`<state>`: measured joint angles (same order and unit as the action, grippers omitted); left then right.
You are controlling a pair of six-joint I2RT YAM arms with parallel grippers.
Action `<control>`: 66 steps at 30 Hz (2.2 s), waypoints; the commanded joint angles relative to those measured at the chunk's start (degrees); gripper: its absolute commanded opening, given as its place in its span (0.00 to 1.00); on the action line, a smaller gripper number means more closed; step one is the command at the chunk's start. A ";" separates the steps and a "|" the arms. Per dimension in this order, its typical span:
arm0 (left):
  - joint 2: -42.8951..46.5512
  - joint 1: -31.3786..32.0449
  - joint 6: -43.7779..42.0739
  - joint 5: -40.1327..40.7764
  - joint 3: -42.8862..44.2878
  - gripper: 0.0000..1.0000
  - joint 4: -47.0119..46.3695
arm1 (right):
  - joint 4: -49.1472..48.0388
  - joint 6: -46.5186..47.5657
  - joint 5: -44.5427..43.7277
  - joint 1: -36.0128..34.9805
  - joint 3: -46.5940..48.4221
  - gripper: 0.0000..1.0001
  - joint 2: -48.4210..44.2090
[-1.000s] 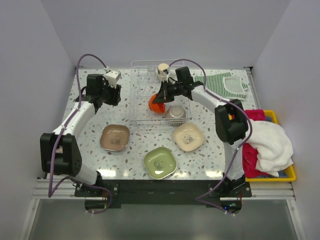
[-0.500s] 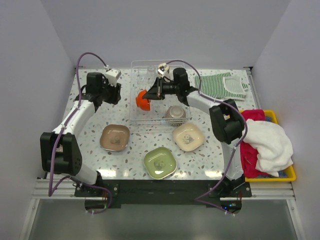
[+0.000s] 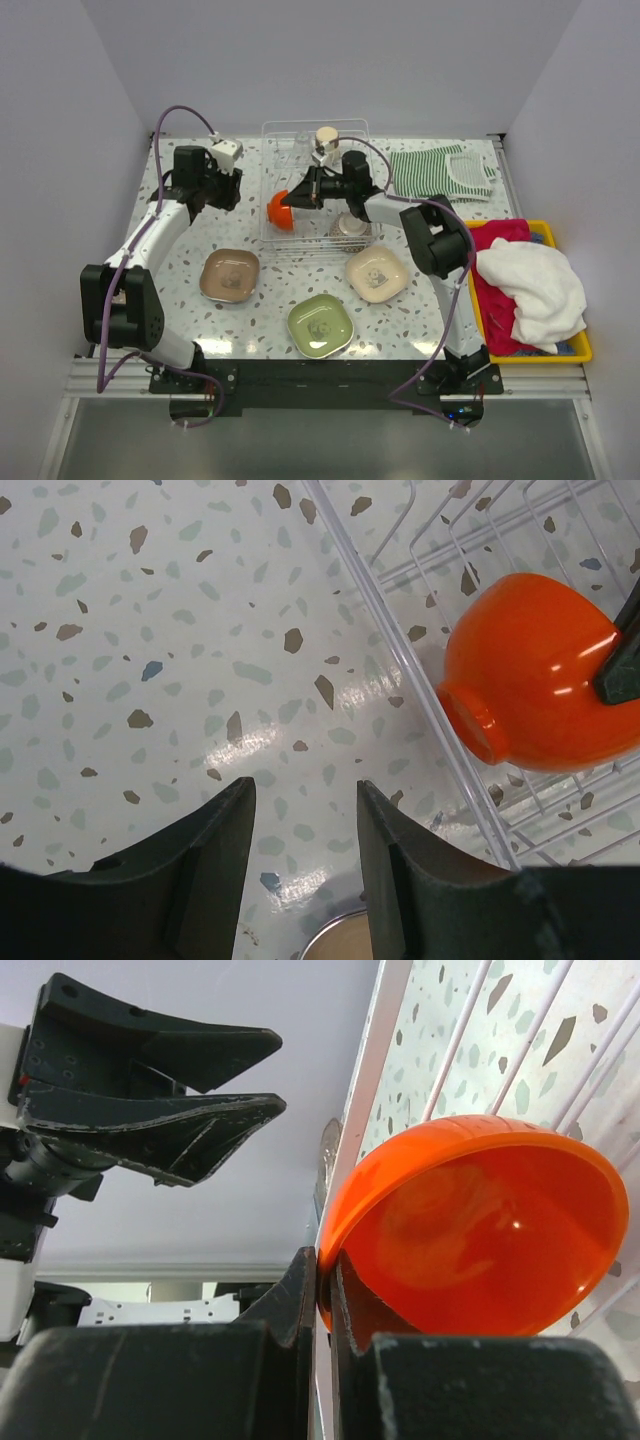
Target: Load the mixed dishes into the dish rack
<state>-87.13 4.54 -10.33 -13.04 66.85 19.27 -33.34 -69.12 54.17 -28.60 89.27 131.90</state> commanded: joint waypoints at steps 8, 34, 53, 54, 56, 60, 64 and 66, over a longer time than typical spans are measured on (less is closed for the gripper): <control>0.12 0.12 -1.71 0.65 1.00 0.50 -0.89 | 27.15 25.37 0.25 1.61 1.59 0.28 -6.02; -0.05 -0.76 -7.34 5.56 -0.23 0.57 4.09 | 79.04 68.76 -24.55 4.78 13.30 0.44 -26.33; 14.27 -1.37 -15.51 10.66 -10.86 0.57 20.72 | 79.85 97.51 -26.92 -4.53 -15.26 0.60 -51.73; 14.27 -1.55 -15.95 11.80 -11.04 0.57 21.85 | 79.75 96.99 -27.10 -5.06 -15.88 0.60 -51.91; 13.84 -3.11 -16.21 15.14 -11.13 0.57 22.91 | 80.62 95.58 -27.98 -7.34 -15.80 0.60 -51.48; 13.22 -9.01 -18.06 14.62 -9.46 0.57 28.18 | 81.15 100.39 -31.49 -14.71 -17.03 0.60 -54.20; 15.67 -11.21 -20.17 17.43 -10.68 0.57 30.13 | 83.44 109.71 -33.96 -21.66 -20.35 0.60 -54.46; 17.08 -11.39 -19.91 17.61 -11.65 0.57 30.39 | 81.87 111.22 -32.91 -23.07 -22.55 0.59 -55.34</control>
<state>-73.78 -6.22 -27.99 2.66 56.34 46.70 48.82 33.85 22.96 -48.77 70.35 79.33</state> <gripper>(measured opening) 0.573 0.594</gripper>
